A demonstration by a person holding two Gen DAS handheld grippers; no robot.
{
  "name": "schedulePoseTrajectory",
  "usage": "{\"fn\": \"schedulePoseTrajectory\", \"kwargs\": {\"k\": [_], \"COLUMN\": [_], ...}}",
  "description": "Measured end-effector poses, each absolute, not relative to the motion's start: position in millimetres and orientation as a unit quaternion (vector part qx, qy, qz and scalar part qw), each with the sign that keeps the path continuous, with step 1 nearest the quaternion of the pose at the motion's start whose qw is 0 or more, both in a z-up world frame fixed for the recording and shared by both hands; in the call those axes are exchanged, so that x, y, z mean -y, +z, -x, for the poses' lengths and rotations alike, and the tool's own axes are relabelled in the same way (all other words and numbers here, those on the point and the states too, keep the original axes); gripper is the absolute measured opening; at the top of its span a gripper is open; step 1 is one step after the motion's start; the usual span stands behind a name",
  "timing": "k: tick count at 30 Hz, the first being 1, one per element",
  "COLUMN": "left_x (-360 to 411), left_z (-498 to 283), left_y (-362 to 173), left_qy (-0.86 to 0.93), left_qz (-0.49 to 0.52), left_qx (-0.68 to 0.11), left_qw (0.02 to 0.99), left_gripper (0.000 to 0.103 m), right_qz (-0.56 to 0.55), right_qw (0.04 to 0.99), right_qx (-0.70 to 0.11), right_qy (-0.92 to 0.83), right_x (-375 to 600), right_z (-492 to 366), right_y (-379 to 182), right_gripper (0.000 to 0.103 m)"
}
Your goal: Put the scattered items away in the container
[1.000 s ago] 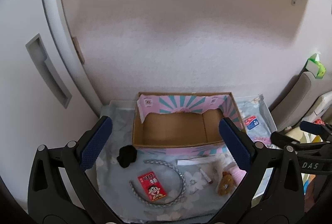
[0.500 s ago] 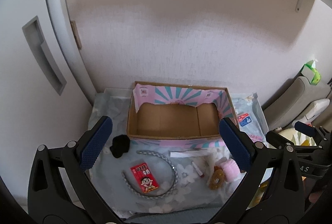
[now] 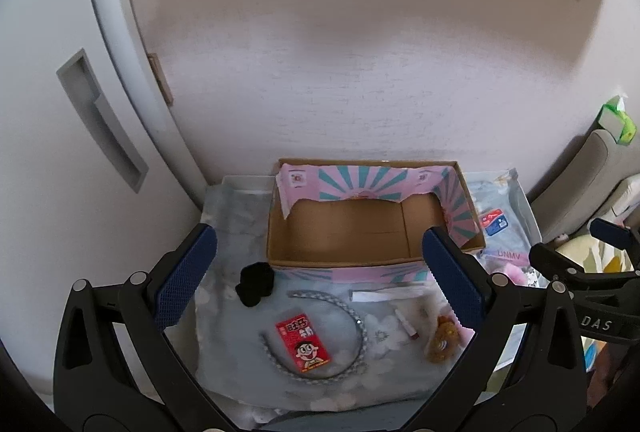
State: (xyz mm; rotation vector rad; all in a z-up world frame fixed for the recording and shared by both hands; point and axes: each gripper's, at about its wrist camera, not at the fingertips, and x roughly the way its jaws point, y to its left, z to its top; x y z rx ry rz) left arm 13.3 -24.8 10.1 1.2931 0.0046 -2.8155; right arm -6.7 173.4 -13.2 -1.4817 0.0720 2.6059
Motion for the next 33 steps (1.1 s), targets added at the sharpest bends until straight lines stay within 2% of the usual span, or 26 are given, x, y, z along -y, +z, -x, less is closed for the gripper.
{"fn": "schedulePoseTrajectory", "kwargs": {"k": [11,33], "left_x": [13.6,16.3], "left_z": [-14.0,-20.3], "left_y": [10.5,19.7], "left_qy": [-0.909,-0.919], "left_qz": [-0.416,-0.394], "left_qx": [0.020,0.014], "left_qw": [0.014,-0.006], "left_gripper": [0.102,0.102], "right_qz": [0.488,0.470], "right_qw": [0.077,0.085], "right_qx": [-0.018,-0.018], "right_qy": [0.869,0.878], "right_x": [-171.7,-167.6], "right_z": [5.0,2.1], "right_y": [-12.4,-5.5], "right_gripper": [0.103,0.103]}}
